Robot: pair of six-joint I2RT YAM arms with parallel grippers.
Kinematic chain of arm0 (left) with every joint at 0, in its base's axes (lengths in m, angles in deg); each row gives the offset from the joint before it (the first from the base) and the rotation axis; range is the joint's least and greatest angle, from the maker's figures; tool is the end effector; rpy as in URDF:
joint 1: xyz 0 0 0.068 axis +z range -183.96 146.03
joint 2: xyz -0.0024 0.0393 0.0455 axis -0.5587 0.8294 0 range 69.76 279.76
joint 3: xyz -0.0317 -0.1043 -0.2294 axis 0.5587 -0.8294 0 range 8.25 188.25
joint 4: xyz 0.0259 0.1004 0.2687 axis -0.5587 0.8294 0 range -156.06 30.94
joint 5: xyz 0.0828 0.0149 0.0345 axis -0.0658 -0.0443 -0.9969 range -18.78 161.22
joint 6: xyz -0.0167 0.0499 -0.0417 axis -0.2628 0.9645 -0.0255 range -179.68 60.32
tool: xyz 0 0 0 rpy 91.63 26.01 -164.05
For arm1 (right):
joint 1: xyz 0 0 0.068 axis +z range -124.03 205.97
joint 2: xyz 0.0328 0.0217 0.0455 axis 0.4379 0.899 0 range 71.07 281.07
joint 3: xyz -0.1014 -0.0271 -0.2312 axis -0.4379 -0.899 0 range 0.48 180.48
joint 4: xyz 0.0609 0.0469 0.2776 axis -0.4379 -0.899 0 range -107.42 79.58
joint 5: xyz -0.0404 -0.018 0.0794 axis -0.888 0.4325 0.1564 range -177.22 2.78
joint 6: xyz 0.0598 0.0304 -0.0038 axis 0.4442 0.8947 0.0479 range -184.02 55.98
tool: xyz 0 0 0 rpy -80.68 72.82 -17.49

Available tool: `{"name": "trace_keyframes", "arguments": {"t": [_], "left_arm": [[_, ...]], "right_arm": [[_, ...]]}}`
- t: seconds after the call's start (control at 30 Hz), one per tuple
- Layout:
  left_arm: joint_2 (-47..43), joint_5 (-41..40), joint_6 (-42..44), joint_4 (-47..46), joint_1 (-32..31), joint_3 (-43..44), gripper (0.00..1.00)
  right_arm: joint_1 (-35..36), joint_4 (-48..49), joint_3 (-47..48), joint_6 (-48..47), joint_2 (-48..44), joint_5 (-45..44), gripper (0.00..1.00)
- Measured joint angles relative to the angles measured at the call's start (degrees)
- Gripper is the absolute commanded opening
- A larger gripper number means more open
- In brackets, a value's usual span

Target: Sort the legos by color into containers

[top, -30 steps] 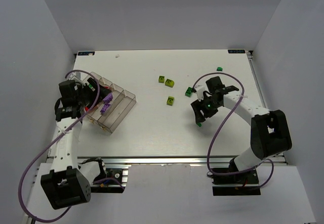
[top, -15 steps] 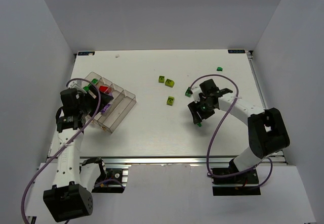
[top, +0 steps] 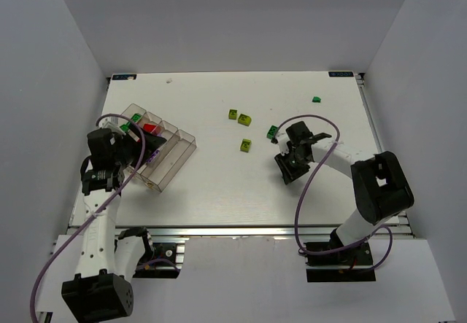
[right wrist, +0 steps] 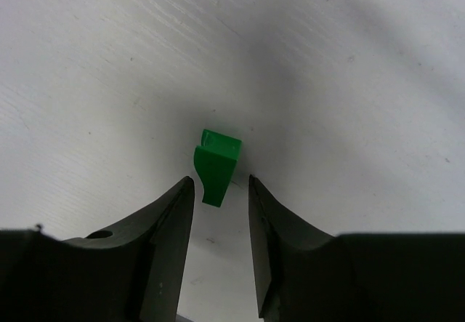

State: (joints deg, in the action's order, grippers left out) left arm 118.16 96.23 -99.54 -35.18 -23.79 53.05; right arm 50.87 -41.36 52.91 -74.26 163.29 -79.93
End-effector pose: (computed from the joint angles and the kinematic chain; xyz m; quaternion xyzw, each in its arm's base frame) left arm 0.2354 0.0192 0.2697 -0.2740 0.8255 -0.3017 0.3905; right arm 0.2870 0.1408 0.1090 -0.3071 0.9348 0.0835 0.1576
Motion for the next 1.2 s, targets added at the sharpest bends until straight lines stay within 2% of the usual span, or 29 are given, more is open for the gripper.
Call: {"name": "trace_keyframes", "arguments": {"t": [0.13,0.23,0.33,0.37,0.43,0.57,0.67,0.8,0.97,1.2], "left_arm": [[0.0,0.5,-2.75,-1.75,-3.3,0.0,0.82],[0.0,0.46,-5.49,-4.04,-6.95,-0.2,0.82],[0.17,-0.22,-8.72,-7.52,-13.03,-1.05,0.82],[0.42,-0.42,-9.94,-8.83,-15.34,-1.46,0.82],[1.51,-1.22,-12.17,-11.82,-20.44,-2.25,0.82],[6.6,-3.17,-16.5,-19.04,-30.42,-3.17,0.83],[12.5,-4.68,-18.56,-23.82,-38.05,-2.64,0.83],[20.83,-5.18,-19.63,-29.2,-44.78,-0.15,0.83],[26.82,-5.51,-20.22,-33.77,-47.32,2.95,0.82],[30.47,-4.98,-20.72,-38.56,-48.22,5.81,0.78]], "right_arm": [[0.26,1.38,-0.17,-0.15,0.11,-0.11,0.32],[0.33,2.16,-0.44,-0.63,0.13,-0.02,0.21],[0.35,2.86,-0.59,-1.4,-0.07,0.46,0.12],[0.35,3.04,-0.72,-1.81,-0.33,0.76,0.06],[0.35,3.1,-0.85,-3.1,-1.42,2.23,0.01],[0.35,3.48,-0.74,-8.41,-6.97,8.37,0.0],[0.35,3.72,0.04,-14.14,-13.35,16.31,0.0],[0.37,5.27,1.36,-19.74,-20.48,25.86,0.0],[0.74,6.67,2.95,-22.23,-22.36,33.05,0.0],[1.86,7.82,2.99,-21.64,-22.36,35.76,0.0]]}}
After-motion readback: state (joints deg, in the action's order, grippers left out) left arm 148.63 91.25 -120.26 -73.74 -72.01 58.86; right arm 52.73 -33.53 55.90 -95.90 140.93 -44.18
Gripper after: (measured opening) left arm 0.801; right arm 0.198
